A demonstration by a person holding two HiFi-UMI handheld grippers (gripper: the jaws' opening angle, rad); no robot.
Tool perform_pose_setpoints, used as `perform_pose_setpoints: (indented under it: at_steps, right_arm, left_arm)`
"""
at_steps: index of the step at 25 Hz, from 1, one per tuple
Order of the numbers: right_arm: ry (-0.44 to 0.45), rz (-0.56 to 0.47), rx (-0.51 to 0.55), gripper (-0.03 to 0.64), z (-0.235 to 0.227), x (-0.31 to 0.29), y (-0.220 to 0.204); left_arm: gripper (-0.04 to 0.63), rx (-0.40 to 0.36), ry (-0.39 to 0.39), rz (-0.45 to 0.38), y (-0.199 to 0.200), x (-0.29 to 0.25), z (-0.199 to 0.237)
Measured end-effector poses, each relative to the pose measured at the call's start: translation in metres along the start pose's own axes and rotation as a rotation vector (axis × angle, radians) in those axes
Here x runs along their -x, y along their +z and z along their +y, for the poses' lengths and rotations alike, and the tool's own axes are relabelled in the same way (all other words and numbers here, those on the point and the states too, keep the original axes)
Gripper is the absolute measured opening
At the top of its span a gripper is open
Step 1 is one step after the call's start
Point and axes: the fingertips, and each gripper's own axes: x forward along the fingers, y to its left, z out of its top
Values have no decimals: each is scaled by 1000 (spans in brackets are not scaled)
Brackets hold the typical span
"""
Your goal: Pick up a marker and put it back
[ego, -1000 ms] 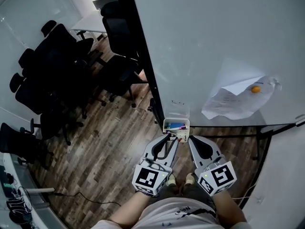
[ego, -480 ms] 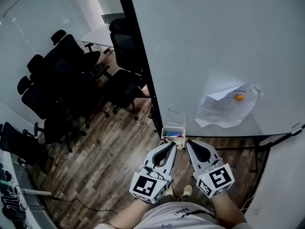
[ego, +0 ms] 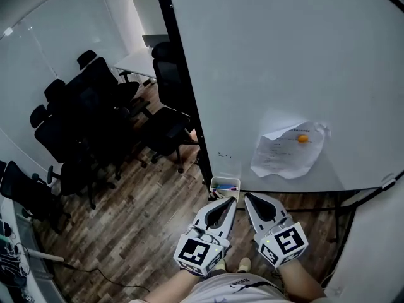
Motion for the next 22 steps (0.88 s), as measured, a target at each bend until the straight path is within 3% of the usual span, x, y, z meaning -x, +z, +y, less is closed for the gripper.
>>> perform_pose_setpoints:
  at_steps: [22]
  right_arm:
    - [-3,-2,18,12,5,28,10]
  left_arm:
    - [12,4,-11,-28,9,5,-31]
